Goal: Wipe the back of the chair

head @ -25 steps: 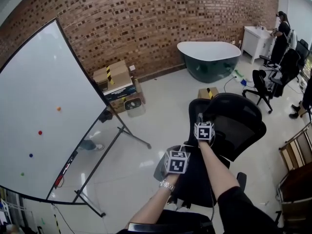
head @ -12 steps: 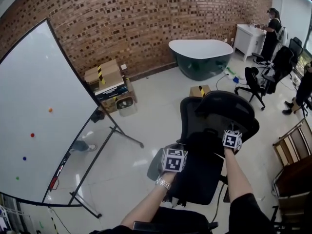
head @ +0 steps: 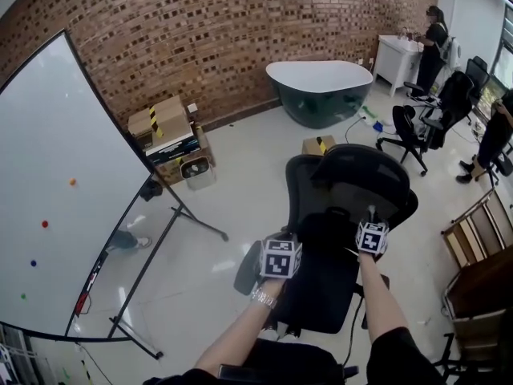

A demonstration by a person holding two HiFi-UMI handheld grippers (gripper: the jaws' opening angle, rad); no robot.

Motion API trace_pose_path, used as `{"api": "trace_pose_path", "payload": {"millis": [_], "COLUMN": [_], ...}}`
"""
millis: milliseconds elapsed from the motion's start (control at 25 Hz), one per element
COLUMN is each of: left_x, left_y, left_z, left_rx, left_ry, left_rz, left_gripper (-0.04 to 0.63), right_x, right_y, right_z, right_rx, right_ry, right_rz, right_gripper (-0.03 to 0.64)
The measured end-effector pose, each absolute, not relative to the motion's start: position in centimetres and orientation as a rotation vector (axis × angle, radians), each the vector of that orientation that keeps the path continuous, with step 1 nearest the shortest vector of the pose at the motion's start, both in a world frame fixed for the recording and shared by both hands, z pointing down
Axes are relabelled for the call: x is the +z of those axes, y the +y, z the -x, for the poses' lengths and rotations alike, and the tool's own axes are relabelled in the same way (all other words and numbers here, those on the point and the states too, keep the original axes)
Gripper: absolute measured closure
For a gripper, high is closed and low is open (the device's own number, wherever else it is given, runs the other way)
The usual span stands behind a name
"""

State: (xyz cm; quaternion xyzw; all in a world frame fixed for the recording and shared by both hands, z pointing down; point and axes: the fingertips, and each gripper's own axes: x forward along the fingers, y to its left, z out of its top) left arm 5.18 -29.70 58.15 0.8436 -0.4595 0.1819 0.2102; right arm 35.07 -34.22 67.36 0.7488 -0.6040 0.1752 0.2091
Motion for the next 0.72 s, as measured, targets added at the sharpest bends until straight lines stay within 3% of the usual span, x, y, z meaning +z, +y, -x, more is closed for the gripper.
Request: {"api": "trace_pose_path", "payload": {"millis": [160,400,520,720], "left_x": [58.7,58.4,58.5,59.0], "left_y": [-29.4,-29.0,-28.5,-29.8], "left_z": [-3.7,-1.4,-0.6,0.8], "left_rx": [0.545,0.529,0.516,0.543], "left_ry": [-1.307,-1.364,-1.384,-1.390], "left_rz": [-2.314,-2.289,-2.270,-2.271], "left_gripper": [0.555,0.555,0.555,0.555], "right_x": [66.5,69.0,70.4,70.4], "right_y": [-39.9,-45.3,-46.0,-44.7], "right_z": [-21.6,-10.5,-10.6,-18.4], "right_rx": [0.463,0.495,0.488,0.473], "right_ry": [-1.939,-2.062,-2.038,-1.861], "right_rz": [-1.910,-1.731,-1.730,-1.901], "right_gripper": [0.572,0.572,0.572,0.572]}}
